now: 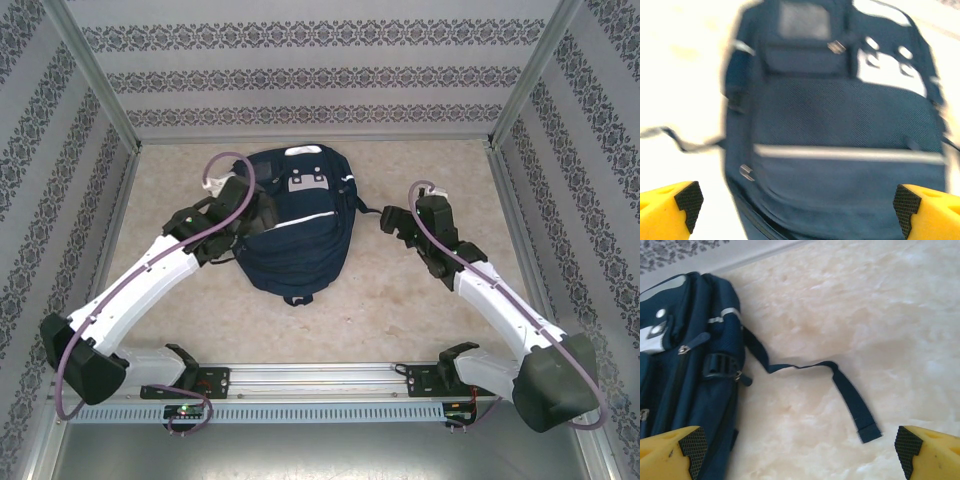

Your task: Pack books, pencil case, and school supplies into a backpack

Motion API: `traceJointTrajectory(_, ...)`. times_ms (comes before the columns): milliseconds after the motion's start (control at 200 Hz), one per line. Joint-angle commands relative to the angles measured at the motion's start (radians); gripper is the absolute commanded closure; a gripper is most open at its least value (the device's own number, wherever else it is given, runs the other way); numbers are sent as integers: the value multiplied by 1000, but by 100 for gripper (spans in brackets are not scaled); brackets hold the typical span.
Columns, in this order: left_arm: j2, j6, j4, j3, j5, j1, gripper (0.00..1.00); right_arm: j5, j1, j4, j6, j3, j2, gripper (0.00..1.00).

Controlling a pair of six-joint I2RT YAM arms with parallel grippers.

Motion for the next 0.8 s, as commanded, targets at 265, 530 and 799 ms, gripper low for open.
traceJointTrajectory(265, 24, 450, 569, -455, -259, 346, 0, 238, -45, 240, -268, -119, 77, 2)
traceJointTrajectory(530, 200, 552, 900, -573, -249, 422, 0, 258, -91, 344, -381, -51, 218, 2)
traceJointTrajectory(799, 262, 645, 1147, -613, -104, 455, 1, 220, -113, 531, -465, -122, 292, 2)
